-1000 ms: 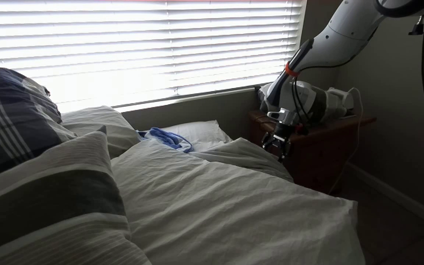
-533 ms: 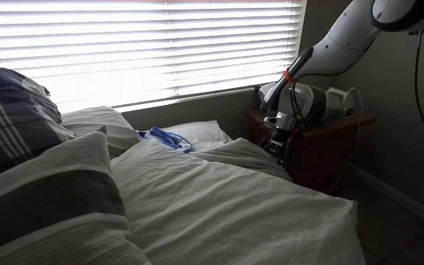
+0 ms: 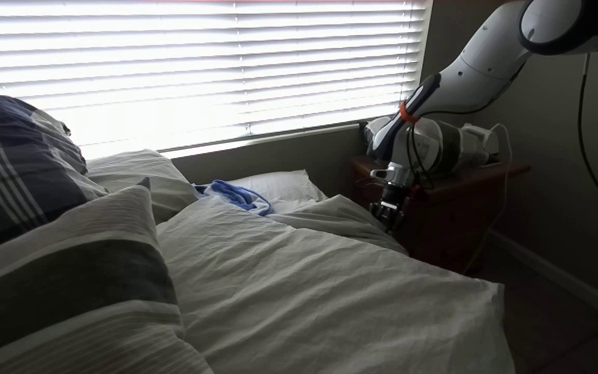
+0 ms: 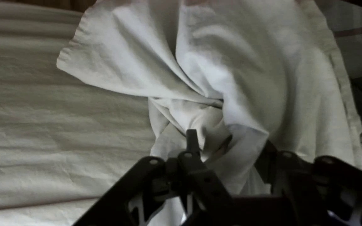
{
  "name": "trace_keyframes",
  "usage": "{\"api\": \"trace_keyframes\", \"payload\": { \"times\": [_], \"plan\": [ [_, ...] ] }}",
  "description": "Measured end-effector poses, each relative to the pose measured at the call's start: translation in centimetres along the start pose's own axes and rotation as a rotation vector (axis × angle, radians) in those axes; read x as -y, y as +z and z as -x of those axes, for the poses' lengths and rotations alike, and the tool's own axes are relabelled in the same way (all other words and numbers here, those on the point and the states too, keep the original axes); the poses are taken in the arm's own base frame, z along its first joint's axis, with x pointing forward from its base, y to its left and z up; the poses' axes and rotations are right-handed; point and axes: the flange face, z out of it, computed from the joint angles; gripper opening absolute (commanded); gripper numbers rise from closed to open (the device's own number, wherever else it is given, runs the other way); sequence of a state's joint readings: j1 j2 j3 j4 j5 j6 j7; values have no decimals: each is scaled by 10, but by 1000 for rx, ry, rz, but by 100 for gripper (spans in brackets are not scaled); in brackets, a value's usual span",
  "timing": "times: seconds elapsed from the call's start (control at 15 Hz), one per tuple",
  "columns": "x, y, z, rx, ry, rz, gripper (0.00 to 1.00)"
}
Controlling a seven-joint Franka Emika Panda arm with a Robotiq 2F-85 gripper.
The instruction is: Move the blanket to the left
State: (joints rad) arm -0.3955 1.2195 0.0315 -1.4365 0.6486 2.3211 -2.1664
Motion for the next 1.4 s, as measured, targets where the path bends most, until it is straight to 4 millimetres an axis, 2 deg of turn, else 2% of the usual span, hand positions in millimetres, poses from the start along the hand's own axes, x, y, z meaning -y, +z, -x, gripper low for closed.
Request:
{"api": "trace_keyframes", "payload": {
  "times": [0.13,0.2,0.4,0.53,0.73,0.93,1.2,1.4],
  "plan": [
    [2,0,0,2,42,-4,4],
    [4,1,0,0,60,-9,1],
    [20,8,-1,-9,118,-34,1],
    [38,17,-5,0,166,-52,2],
    [77,38,-11,30,276,-101,2],
    [109,50,-25,57,385,-139,2],
    [139,39,-46,64,481,-180,2],
    [162,30,-71,38,478,-231,2]
  ]
}}
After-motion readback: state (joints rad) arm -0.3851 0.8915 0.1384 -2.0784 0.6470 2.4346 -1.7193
